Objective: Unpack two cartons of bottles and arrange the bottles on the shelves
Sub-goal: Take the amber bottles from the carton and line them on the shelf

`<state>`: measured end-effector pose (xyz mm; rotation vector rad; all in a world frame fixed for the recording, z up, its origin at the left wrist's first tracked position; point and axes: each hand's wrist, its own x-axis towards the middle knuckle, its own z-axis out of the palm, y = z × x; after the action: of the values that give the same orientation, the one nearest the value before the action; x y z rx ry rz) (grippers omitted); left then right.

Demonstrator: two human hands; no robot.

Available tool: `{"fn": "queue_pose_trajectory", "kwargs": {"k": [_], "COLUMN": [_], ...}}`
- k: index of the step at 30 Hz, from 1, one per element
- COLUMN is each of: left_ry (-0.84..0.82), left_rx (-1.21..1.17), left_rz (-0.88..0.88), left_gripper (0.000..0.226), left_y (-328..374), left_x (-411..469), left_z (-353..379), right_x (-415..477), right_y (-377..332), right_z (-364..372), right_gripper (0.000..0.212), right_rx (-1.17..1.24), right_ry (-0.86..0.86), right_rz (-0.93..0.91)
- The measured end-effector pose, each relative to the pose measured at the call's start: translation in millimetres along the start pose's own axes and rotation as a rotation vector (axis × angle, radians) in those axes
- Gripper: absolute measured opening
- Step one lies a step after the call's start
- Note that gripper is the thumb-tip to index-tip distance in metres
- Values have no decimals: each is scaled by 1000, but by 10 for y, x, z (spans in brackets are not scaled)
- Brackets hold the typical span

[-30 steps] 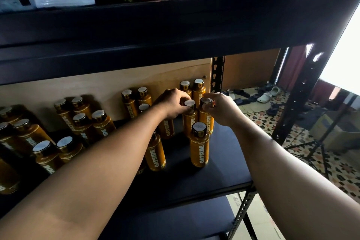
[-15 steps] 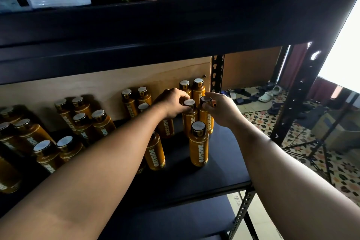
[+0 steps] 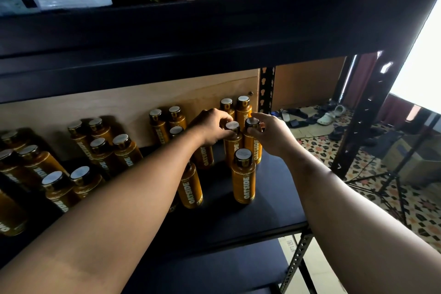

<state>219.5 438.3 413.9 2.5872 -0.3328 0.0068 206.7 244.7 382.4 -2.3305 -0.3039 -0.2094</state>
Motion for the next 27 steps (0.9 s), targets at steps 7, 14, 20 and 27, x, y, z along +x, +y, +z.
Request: {"fn": "queue_pose_trajectory", "kwargs": {"k": [7, 14, 20, 27], "left_ry": [-7, 6, 22, 91], "left_rx": [-5, -11, -97, -113], "left_rz": [-5, -21, -54, -97], "left_gripper": [51, 59, 58, 40], "left_y": [-9, -20, -55, -186], "left_x": [5, -36, -170, -468], "left_z": [5, -12, -115, -416], "right_x": [-15, -12, -28, -31], "right_y": [-1, -21, -58, -300], "right_z": [-3, -9, -57, -115], "right_gripper": [52, 56, 58, 32], "right_rx": [10, -7, -40, -15], "right_ry": [-14, -20, -9, 43], "right_rz": [-4, 6, 25, -55]}}
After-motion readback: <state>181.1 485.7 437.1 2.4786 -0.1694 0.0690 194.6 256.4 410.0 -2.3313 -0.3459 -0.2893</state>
